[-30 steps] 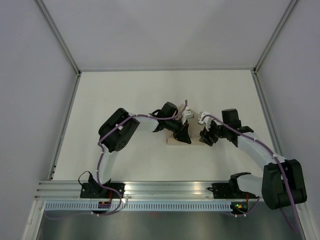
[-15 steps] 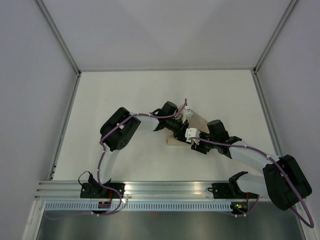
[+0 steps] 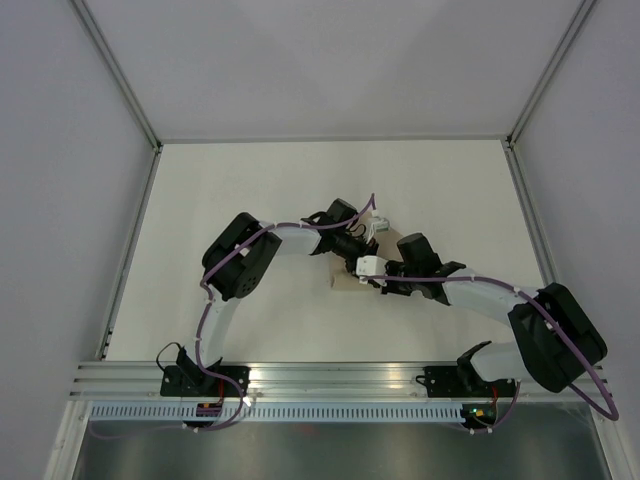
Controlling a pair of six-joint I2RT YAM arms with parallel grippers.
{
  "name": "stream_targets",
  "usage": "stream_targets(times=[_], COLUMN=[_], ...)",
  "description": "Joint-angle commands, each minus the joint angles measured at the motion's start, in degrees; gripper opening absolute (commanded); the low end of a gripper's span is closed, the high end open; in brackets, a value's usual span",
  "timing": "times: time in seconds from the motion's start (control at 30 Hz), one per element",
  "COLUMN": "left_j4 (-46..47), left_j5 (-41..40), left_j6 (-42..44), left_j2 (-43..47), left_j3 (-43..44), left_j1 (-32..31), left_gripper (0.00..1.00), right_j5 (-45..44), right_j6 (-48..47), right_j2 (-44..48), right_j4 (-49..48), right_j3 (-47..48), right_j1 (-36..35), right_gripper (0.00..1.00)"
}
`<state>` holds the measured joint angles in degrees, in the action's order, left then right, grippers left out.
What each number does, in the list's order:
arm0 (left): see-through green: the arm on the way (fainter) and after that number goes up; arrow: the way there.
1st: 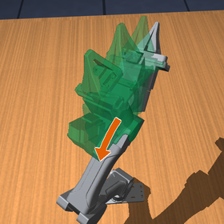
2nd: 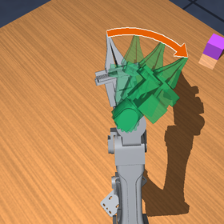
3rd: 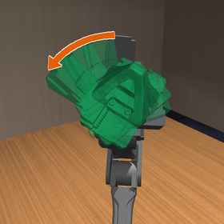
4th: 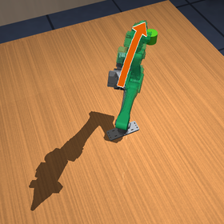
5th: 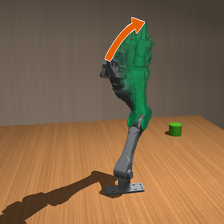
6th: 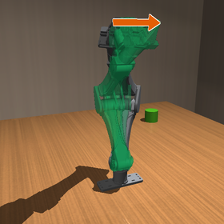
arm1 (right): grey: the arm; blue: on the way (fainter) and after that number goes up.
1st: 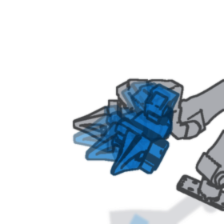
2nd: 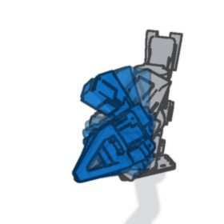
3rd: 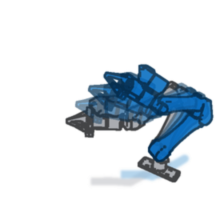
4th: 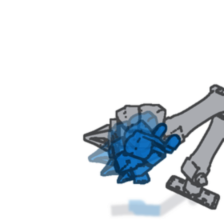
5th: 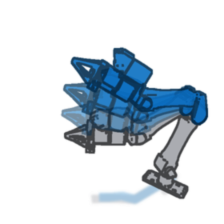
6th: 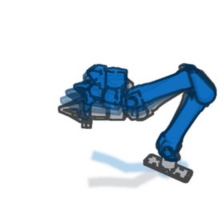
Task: Fold the napkin, place the utensils inside, and roll it up
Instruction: Roll the napkin at the center of the board.
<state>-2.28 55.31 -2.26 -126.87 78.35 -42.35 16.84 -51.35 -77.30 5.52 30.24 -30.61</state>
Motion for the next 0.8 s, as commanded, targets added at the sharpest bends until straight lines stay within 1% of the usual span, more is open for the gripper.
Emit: stream_targets(times=[0.0, 0.03, 0.07, 0.13, 0.17, 0.2, 0.33, 0.37, 0.43, 0.57, 0.6, 0.63, 0.7, 0.77], left_j4=[-9.1, -9.0, -8.2, -5.7, -4.6, -3.1, -0.8, 3.5, 4.2, 8.4, 9.2, 11.5, 13.5, 16.6], left_j5=[-6.6, -7.7, -8.4, -9.2, -11.1, -11.9, -18.2, -19.5, -20.5, -24.4, -26.5, -27.4, -28.7, -30.5], left_j6=[3.0, 2.9, 2.9, 1.2, 0.0, -0.5, -2.0, -4.7, -5.8, -8.7, -9.6, -11.4, -12.8, -12.9], left_j2=[-3.5, -2.6, -1.9, 1.0, 1.9, 2.7, 6.4, 9.3, 10.7, 14.0, 14.7, 15.4, 17.8, 20.0], left_j3=[-1.6, -1.7, -1.9, -3.5, -4.1, -4.8, -5.0, -6.1, -6.5, -8.3, -8.8, -10.2, -11.8, -14.8], left_j1=[-1.1, -1.1, -1.1, -1.0, -1.0, -1.0, -0.7, 0.1, 0.5, 2.2, 2.6, 3.8, 4.9, 5.9], left_gripper=[0.20, 0.25, 0.34, 0.39, 0.43, 0.45, 0.47, 0.47, 0.48, 0.49, 0.49, 0.50, 0.50, 0.50], right_j5=[1.2, 1.9, 2.7, 5.0, 5.7, 6.2, 8.4, 10.8, 12.6, 17.6, 18.6, 20.7, 22.2, 24.4], right_j6=[0.9, 1.0, 1.0, 1.0, 0.7, 0.6, 0.6, 0.6, 0.5, -1.7, -2.3, -2.7, -4.5, -5.7], right_j2=[-3.9, -5.0, -5.6, -7.0, -7.3, -7.7, -9.3, -9.9, -10.8, -14.0, -15.6, -16.6, -19.5, -21.4], right_j4=[5.4, 6.5, 8.6, 10.7, 12.4, 13.0, 15.3, 16.7, 18.3, 22.8, 23.7, 25.7, 28.0, 31.4], right_j3=[1.6, 2.6, 3.2, 4.5, 4.8, 5.1, 6.7, 7.8, 8.3, 11.5, 13.0, 13.8, 16.5, 19.1], right_j1=[-0.5, -0.3, -0.4, -0.4, -0.2, -0.2, 0.0, 1.6, 2.2, 6.8, 7.6, 8.5, 11.0, 12.8], right_gripper=[0.03, 0.01, 0.01, 0.00, 0.00, 0.01, 0.00, 0.00, 0.01, 0.00, 0.01, 0.00, 0.00, 0.00])
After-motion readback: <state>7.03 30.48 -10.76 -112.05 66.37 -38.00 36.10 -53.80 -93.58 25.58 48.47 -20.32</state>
